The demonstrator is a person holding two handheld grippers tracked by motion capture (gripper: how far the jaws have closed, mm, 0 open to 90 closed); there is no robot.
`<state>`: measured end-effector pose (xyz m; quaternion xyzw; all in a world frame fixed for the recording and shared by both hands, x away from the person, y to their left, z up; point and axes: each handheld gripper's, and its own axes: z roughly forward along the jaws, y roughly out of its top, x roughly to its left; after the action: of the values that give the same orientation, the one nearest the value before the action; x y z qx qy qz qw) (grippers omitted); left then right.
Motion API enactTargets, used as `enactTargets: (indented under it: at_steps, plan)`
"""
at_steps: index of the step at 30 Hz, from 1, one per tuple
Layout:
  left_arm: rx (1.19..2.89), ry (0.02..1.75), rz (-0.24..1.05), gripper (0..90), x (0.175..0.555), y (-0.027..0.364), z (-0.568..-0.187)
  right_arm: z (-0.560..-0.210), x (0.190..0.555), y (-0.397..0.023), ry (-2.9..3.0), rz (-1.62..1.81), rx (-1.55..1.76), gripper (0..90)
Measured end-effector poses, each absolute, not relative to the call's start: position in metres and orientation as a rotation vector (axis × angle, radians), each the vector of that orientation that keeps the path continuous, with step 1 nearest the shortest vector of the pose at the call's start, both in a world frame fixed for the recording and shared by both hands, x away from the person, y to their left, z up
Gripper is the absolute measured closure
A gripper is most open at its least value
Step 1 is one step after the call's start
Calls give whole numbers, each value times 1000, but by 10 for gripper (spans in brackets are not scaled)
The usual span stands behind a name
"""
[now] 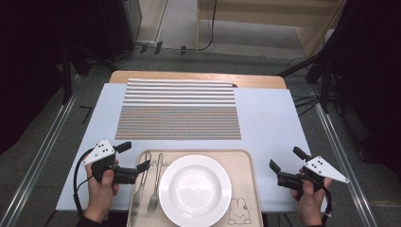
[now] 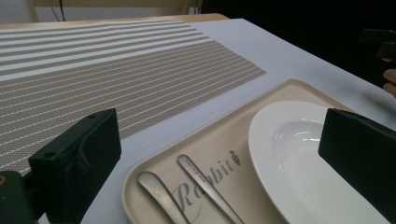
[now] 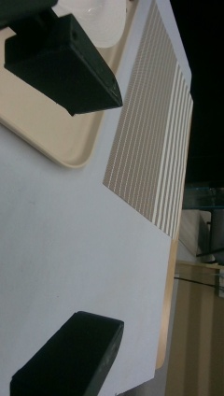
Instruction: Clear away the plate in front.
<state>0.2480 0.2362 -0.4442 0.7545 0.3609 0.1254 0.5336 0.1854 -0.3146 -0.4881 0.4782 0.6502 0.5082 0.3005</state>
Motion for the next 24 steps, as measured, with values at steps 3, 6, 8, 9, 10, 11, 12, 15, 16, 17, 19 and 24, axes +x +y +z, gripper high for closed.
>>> enactTargets:
  at_steps: [3, 6, 8, 9, 10, 11, 12, 15, 16, 17, 19, 24]
  plan:
    - [1789, 870, 315, 0, 248, 243, -444, -488, 185, -314, 1725, 1348, 1269, 0]
    - [1781, 877, 327, 0, 248, 249, -444, -488, 185, -314, 1727, 1345, 1267, 0]
    - [1777, 885, 333, 0, 248, 253, -444, -488, 185, -314, 1727, 1345, 1268, 0]
    - [1774, 889, 338, 0, 247, 255, -444, -488, 185, -314, 1726, 1346, 1269, 0]
    - [1773, 890, 342, 0, 247, 257, -445, -488, 185, -314, 1725, 1346, 1269, 0]
    - [1770, 897, 348, 0, 247, 258, -445, -488, 185, -314, 1726, 1345, 1268, 0]
    - [1767, 902, 349, 0, 247, 261, -445, -488, 185, -314, 1725, 1345, 1269, 0]
    - [1762, 910, 359, 0, 247, 266, -445, -488, 185, -314, 1724, 1346, 1270, 0]
    - [1761, 912, 361, 0, 247, 267, -445, -488, 185, -314, 1724, 1347, 1271, 0]
    - [1758, 917, 364, 0, 247, 269, -446, -488, 185, -315, 1724, 1347, 1270, 0]
    - [1752, 927, 364, 0, 247, 272, -446, -488, 185, -315, 1723, 1346, 1274, 0]
    - [1742, 943, 375, 0, 247, 279, -447, -488, 185, -315, 1723, 1345, 1276, 0]
